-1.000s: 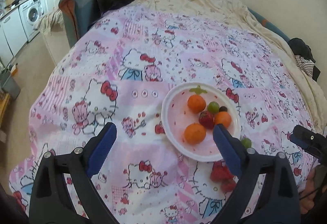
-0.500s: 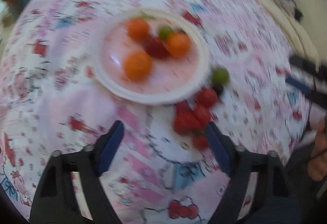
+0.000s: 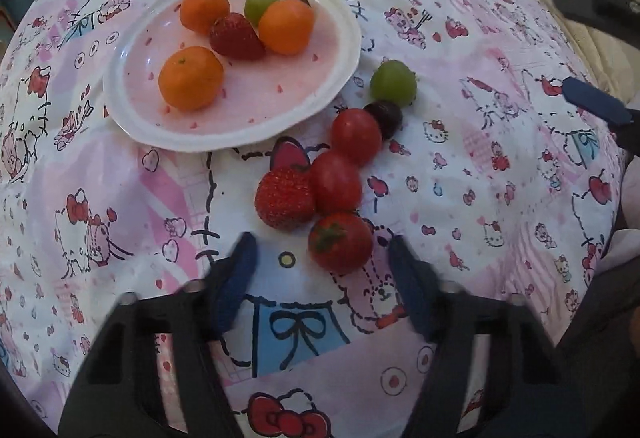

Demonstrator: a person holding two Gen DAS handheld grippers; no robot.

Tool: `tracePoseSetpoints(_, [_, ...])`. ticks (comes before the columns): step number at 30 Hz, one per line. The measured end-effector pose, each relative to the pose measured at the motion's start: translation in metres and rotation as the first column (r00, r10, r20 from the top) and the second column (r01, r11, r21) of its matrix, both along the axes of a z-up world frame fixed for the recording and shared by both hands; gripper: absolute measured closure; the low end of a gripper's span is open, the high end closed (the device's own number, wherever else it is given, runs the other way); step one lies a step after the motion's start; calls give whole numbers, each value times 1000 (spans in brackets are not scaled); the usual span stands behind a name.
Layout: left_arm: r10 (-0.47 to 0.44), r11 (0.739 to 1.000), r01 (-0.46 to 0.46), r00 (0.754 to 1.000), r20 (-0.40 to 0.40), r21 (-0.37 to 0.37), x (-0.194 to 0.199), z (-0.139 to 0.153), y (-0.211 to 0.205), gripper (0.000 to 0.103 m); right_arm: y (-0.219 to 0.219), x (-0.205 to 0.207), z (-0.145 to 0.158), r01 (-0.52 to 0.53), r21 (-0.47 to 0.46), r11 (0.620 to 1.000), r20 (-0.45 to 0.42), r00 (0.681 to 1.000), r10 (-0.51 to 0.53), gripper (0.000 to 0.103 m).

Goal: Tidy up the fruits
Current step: 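Grasp a red tomato from the fruit row with the left gripper, then grasp a green plum with the right gripper while the left gripper holds the tomato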

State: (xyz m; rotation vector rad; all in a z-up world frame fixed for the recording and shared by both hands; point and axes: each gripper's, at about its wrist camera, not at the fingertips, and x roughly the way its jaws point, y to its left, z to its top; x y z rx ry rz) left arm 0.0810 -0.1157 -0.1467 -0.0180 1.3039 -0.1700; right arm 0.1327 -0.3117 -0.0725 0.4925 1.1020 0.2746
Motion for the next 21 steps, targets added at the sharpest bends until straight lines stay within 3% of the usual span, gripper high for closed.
tracePoseSetpoints(3, [-6, 998, 5, 1000, -13, -56, 1, 1, 1, 76, 0, 0, 1, 3, 0, 1000, 2, 1000, -3, 14])
tracePoseSetpoints(8, [10, 996, -12, 1000, -27, -88, -8, 18, 20, 76, 1, 1, -1, -6, -8, 1000, -4, 1000, 6, 14])
tracePoseSetpoints(12, [30, 996, -30, 1000, 0, -82, -9, 50, 46, 76, 6, 6, -15, -11, -31, 999, -69, 998, 9, 14])
tracePoseSetpoints(14, [35, 998, -33, 999, 36, -61, -6, 65, 60, 76, 12, 12, -27, -29, -5, 1000, -126, 992, 28, 24])
tracePoseSetpoints(16, [48, 999, -46, 997, 55, -28, -1, 76, 78, 76, 20, 22, -42, -49, 39, 998, -188, 981, 56, 46])
tracePoseSetpoints(18, [70, 998, -69, 996, 47, -13, 7, 81, 93, 76, 26, 31, -52, -51, 34, 998, -222, 973, 57, 53])
tracePoseSetpoints(21, [98, 995, -100, 993, 67, 19, 15, 85, 112, 76, 37, 45, -62, -60, 13, 998, -248, 967, 61, 53])
